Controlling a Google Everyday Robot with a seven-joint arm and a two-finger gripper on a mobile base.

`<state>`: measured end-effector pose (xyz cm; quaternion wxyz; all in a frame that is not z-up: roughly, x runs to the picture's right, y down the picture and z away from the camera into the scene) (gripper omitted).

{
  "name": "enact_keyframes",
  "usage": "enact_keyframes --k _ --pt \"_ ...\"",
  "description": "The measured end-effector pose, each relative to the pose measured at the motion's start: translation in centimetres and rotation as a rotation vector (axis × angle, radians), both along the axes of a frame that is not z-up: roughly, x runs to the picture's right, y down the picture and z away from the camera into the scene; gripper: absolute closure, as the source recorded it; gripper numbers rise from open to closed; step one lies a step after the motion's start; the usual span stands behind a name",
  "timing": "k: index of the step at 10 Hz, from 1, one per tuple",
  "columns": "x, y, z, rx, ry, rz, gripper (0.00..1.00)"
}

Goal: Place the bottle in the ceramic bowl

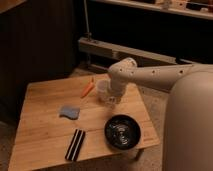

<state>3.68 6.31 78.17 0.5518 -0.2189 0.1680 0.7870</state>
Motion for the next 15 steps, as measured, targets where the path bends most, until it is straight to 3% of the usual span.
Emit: enact_keyframes --k 5,8,15 --pt "2.7 6.7 -4.7 -0.023 -0.055 0.009 1.0" --pt "2.4 8.5 -6.4 -0.035 -0.087 -0.027 0.97" --pt "2.7 10.1 -8.7 -0.108 -0.1 -0.124 0.23"
